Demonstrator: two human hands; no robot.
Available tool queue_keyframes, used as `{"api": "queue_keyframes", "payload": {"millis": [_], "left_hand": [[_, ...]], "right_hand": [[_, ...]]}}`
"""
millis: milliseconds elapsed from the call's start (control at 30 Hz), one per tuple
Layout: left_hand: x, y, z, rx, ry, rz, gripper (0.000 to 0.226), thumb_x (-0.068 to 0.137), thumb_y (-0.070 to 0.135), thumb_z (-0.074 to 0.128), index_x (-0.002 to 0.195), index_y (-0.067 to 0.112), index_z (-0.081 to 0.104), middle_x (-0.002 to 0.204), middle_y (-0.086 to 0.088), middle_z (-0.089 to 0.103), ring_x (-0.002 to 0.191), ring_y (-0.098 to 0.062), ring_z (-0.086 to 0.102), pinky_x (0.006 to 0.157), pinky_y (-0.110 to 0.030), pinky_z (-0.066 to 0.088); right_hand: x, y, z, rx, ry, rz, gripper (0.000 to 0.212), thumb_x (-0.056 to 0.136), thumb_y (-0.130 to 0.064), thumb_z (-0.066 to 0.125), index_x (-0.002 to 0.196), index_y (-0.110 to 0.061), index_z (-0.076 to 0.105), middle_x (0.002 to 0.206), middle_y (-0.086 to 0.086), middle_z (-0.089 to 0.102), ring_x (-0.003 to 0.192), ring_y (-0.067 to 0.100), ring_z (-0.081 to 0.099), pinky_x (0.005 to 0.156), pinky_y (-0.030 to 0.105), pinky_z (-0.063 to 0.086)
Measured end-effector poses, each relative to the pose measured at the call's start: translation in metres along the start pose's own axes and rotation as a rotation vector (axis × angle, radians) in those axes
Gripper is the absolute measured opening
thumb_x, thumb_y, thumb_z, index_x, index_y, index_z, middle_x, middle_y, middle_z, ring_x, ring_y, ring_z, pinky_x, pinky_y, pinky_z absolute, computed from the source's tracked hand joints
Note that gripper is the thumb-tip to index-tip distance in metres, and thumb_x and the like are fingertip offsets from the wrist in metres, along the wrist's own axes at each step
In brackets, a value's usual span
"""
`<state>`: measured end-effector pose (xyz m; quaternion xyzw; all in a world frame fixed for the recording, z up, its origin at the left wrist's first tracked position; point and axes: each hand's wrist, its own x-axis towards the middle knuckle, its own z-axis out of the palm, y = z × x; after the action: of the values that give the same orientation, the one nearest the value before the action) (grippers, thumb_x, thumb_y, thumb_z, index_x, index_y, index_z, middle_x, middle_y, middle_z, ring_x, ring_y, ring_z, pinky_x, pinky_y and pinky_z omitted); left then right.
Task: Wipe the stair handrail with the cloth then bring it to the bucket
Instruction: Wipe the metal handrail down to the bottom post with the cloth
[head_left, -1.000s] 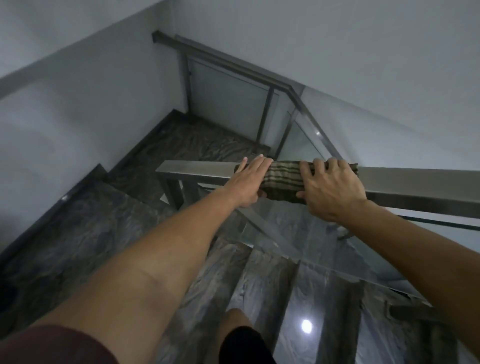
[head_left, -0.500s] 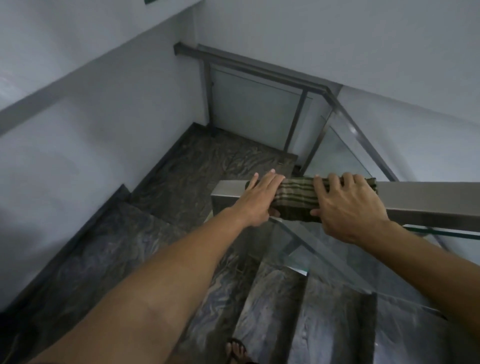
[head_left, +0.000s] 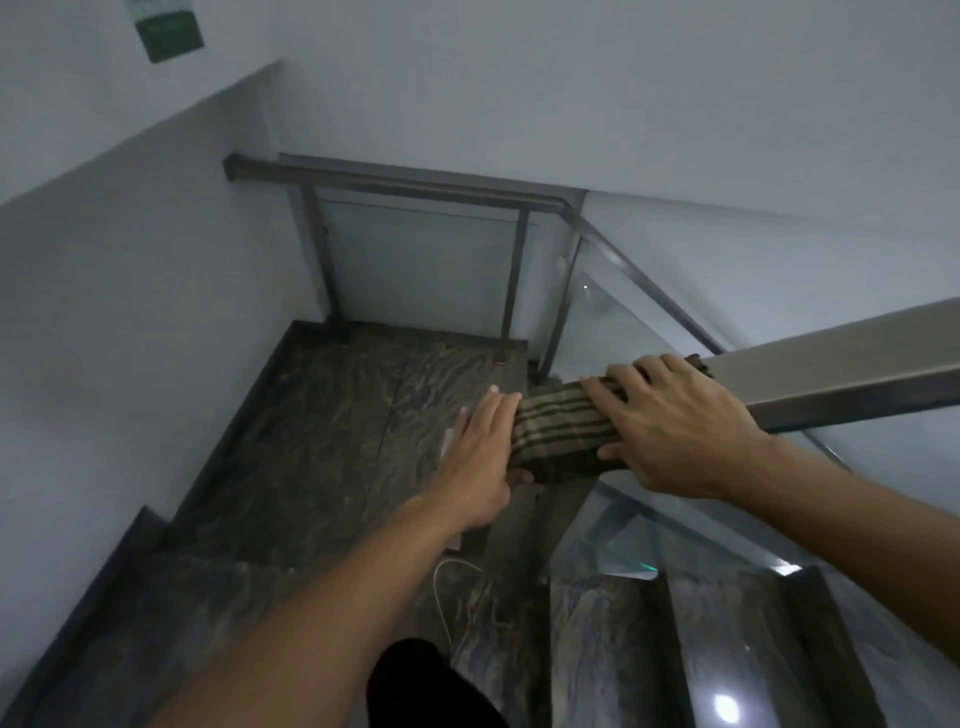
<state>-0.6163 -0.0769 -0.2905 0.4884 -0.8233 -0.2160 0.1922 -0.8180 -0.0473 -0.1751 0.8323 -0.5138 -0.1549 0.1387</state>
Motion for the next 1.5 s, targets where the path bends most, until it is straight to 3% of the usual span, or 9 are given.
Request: {"api": "queue_keyframes", "payload": {"millis": [167,267,467,700,867,1067,1200,1333,1500], "left_hand": [[0.003,-0.031,0.001,0.02,-0.053,0.134,0.098,0.085,0.034,0.065,0.15,0.017,-0.006,0.162,-0.002,-0.003,0.147,-0.012,-0.017,0.116,-0.035,-0.019],[0.013,-0.052,-0.002,0.039,-0.084,0.362,0.095,0.089,0.053,0.047,0.149,0.013,-0.015,0.16,0.001,-0.017,0.144,-0.011,-0.029,0.119,-0.044,-0.017],[0.041,-0.089,0.005,-0.041,0.013,0.911,0.081,0.094,0.054,0.032,0.148,-0.004,0.017,0.16,-0.019,0.012,0.15,-0.03,0.005,0.119,-0.056,0.008],[0.062,-0.117,0.011,-0.325,-0.201,1.048,0.079,0.095,0.051,0.029,0.148,-0.005,0.01,0.161,-0.019,0.005,0.15,-0.03,0.004,0.122,-0.049,0.009],[0.082,-0.135,0.015,-0.535,-0.47,1.073,0.078,0.095,0.047,0.036,0.15,0.022,-0.014,0.162,-0.002,-0.012,0.15,-0.017,-0.007,0.123,-0.033,0.002],[0.107,-0.14,0.017,-0.574,-0.599,1.212,0.077,0.092,0.033,0.043,0.15,0.016,-0.004,0.162,-0.012,-0.002,0.151,-0.023,-0.001,0.121,-0.048,0.017],[0.116,-0.14,0.021,-0.645,-0.651,1.295,0.083,0.092,0.021,0.05,0.15,0.015,-0.009,0.162,-0.013,-0.008,0.151,-0.027,-0.003,0.119,-0.053,0.02],[0.125,-0.15,0.032,-0.704,-0.644,1.409,0.091,0.092,0.016,0.05,0.147,0.027,-0.022,0.16,-0.008,-0.013,0.15,-0.033,-0.001,0.119,-0.046,0.024],[0.137,-0.174,0.059,-0.713,-0.704,1.544,0.093,0.094,0.008,0.048,0.144,0.021,-0.029,0.159,-0.003,-0.025,0.15,-0.029,-0.006,0.119,-0.036,0.026]], "right_hand": [[0.005,-0.017,0.001,0.051,0.019,0.123,0.074,0.082,-0.065,0.043,0.142,-0.022,0.034,0.14,0.008,0.05,0.124,0.029,0.049,0.109,0.047,0.035],[0.006,-0.025,0.011,0.024,0.09,0.19,0.073,0.081,-0.066,0.044,0.14,-0.023,0.041,0.149,0.015,0.039,0.135,0.031,0.038,0.116,0.051,0.022],[0.004,-0.064,0.028,0.012,0.263,0.392,0.054,0.09,-0.053,0.049,0.134,-0.021,0.054,0.138,0.014,0.054,0.131,0.031,0.046,0.112,0.056,0.027],[0.022,-0.122,0.026,-0.004,0.071,0.729,0.063,0.09,-0.046,0.043,0.148,-0.025,0.028,0.156,0.01,0.027,0.146,0.028,0.019,0.116,0.058,0.015],[0.054,-0.169,0.023,0.058,0.0,1.014,0.064,0.092,-0.043,0.036,0.15,-0.026,0.017,0.158,0.01,0.016,0.147,0.026,0.004,0.12,0.048,0.008],[0.091,-0.206,0.019,0.187,-0.036,1.316,0.071,0.09,-0.026,0.047,0.151,-0.024,0.01,0.16,0.007,0.001,0.148,0.026,-0.005,0.114,0.046,0.015],[0.109,-0.225,0.022,0.23,0.01,1.448,0.065,0.093,-0.029,0.034,0.151,-0.024,0.006,0.161,0.005,-0.005,0.147,0.023,-0.009,0.116,0.044,0.017],[0.127,-0.246,0.036,0.214,0.144,1.535,0.06,0.094,-0.027,0.027,0.151,-0.02,0.01,0.161,0.009,0.0,0.148,0.025,0.002,0.118,0.046,0.019],[0.163,-0.277,0.062,0.133,0.399,1.649,0.064,0.089,0.004,0.047,0.148,-0.012,0.026,0.159,0.014,0.012,0.132,0.036,0.043,0.095,0.043,0.052]]}}
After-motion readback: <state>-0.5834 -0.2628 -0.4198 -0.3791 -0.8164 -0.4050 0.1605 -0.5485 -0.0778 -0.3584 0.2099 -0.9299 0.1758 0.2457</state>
